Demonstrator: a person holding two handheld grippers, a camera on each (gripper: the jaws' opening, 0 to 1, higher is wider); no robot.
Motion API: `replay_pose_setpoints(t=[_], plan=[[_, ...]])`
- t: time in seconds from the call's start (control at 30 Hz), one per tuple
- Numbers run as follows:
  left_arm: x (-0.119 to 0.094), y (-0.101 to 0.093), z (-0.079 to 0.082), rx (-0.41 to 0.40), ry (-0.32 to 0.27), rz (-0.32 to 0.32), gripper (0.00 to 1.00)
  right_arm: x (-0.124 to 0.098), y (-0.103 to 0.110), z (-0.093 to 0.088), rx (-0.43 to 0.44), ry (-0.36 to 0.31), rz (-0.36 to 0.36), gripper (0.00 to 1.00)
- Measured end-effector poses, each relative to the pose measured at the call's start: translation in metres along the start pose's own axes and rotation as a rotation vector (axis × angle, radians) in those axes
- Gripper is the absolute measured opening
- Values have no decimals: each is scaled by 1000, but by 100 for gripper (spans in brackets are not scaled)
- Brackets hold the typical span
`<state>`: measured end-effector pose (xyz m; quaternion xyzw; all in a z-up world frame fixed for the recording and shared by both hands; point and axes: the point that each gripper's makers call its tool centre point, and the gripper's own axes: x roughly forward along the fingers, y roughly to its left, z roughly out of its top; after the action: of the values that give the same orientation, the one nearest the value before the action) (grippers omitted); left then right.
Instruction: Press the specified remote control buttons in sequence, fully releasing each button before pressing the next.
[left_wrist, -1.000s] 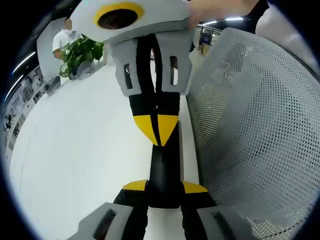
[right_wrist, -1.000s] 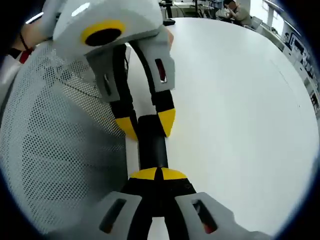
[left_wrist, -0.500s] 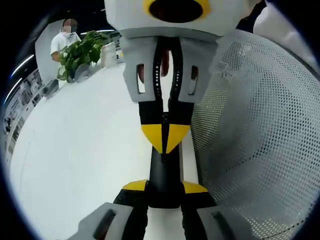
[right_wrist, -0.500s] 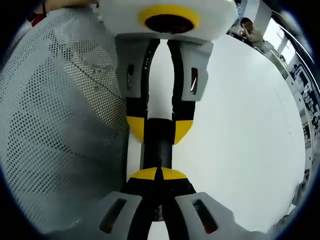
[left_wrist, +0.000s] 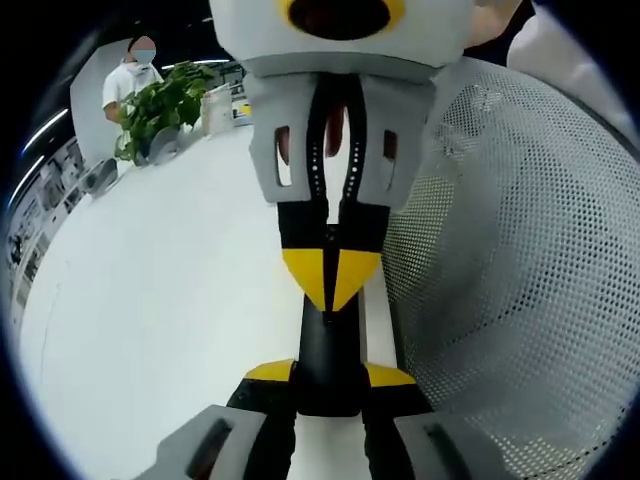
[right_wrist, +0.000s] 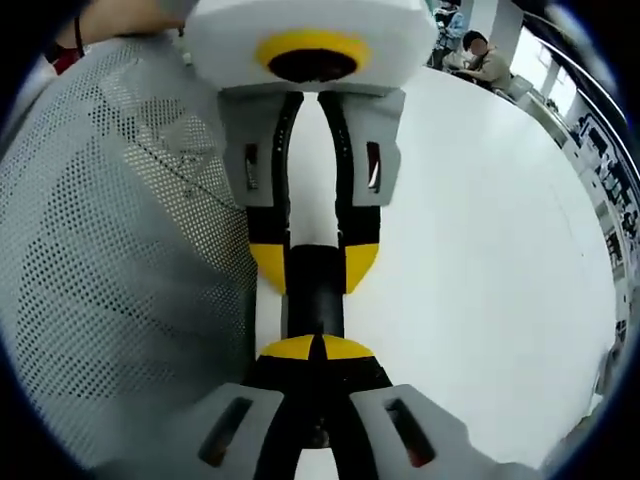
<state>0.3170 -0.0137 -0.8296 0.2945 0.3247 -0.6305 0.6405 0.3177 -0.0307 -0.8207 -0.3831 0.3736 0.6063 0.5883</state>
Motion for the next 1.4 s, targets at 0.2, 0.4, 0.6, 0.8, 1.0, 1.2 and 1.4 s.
replay_pose_setpoints(t=[0.2, 0.4, 0.6, 0.8, 1.0, 1.2, 1.4], plan=[[0, 0, 0, 7, 4, 1, 24, 1, -3, -1, 46, 3, 24, 0], [0, 0, 0, 12, 7, -1, 24, 2, -1, 0, -31, 23, -6, 0], [0, 0, 0, 14, 7, -1, 24, 0, -1, 0, -31, -29, -5, 0], [0, 0, 0, 7, 1, 1, 24, -1, 0, 8, -68, -65, -26, 0], [0, 0, 0, 8, 2, 2, 24, 5, 1, 8, -115, -30, -29, 0], [0, 0, 0, 11, 4, 2, 24, 4, -1, 7, -62, -39, -19, 0], [0, 0, 0, 18, 12, 0, 24, 4, -3, 7, 15, -75, 2, 0]])
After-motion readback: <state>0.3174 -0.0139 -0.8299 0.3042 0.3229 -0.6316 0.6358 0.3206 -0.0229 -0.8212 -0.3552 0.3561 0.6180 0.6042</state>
